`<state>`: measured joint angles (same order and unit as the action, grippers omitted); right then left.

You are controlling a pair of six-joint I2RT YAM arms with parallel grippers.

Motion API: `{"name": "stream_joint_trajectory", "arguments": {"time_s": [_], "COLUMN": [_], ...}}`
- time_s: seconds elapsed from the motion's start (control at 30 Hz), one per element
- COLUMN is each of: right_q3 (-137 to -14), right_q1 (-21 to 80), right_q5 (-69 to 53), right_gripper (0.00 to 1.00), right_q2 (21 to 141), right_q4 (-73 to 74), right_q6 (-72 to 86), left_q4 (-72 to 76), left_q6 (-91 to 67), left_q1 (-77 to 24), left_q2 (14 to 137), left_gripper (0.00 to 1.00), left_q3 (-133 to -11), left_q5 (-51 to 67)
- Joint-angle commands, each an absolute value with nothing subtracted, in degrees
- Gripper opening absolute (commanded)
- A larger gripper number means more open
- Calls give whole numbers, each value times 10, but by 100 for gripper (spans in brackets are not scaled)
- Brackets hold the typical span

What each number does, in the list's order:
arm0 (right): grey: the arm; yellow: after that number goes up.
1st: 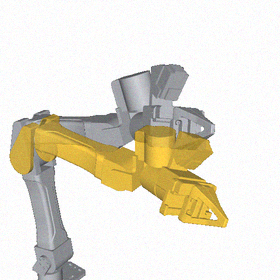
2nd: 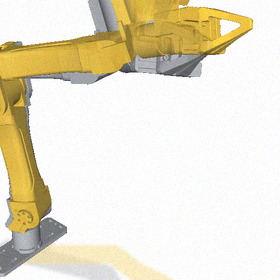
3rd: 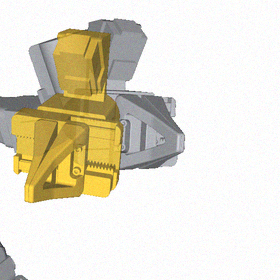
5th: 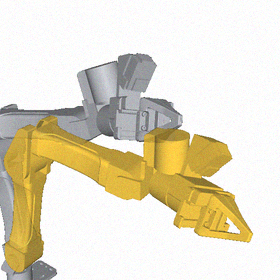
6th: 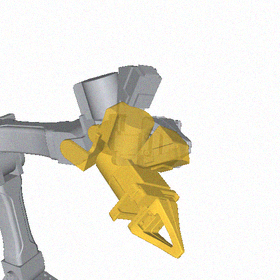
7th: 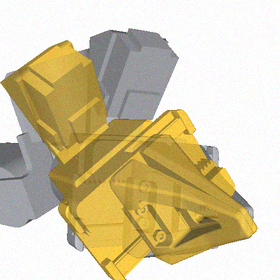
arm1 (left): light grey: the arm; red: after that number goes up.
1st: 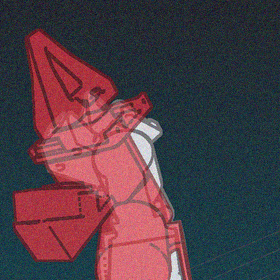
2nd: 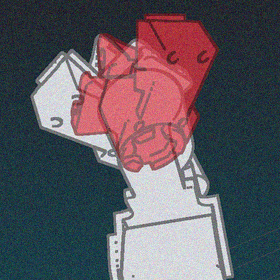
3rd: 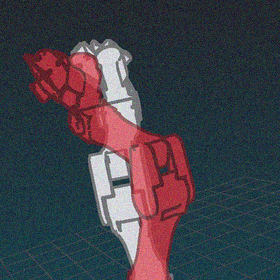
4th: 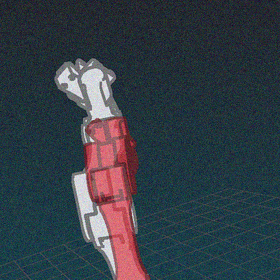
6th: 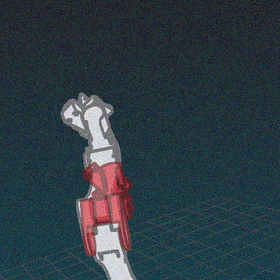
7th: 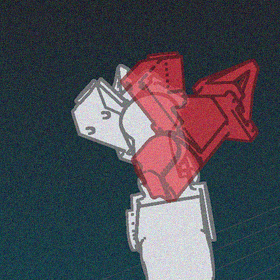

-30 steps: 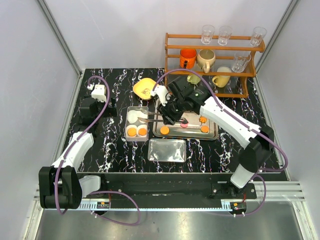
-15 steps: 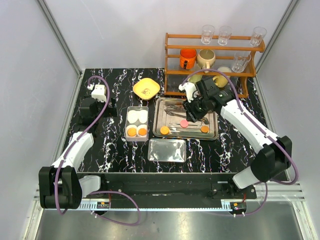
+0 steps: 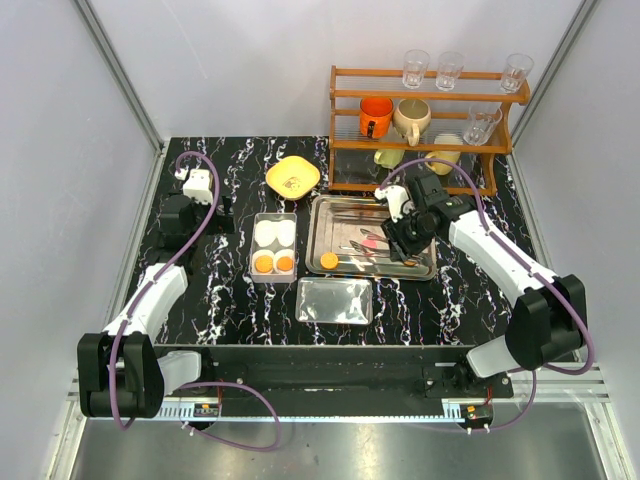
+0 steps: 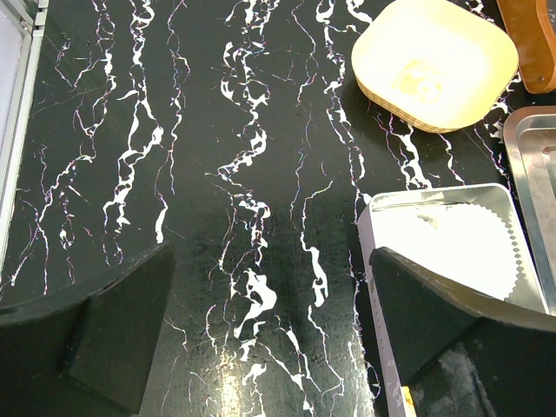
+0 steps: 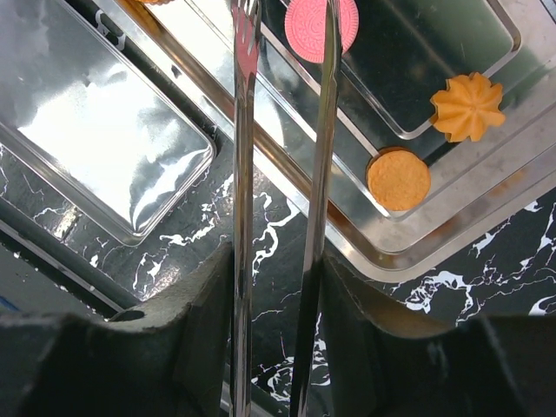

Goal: Pack the cookies

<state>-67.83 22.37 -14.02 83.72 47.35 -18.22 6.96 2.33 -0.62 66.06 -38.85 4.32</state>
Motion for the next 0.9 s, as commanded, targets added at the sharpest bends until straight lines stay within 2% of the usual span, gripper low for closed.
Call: {"name": "stream_joint_trajectory", "arguments": {"time_s": [0.0, 0.87], "right_q3": [-670, -621], "right_q1": [214, 182], "right_q5": [-132, -149], "right_gripper": [47, 49], "right_q2": [808, 795], "right_q4": [442, 432], "right_q6": [-191, -194], "left_q4": [94, 96], "left_q6": [22, 24], "left_q1": [-3, -3], "left_q2": [645, 648], "left_gripper": [99, 99], "left_q3": [-390, -389], "left_q5": [54, 54]}}
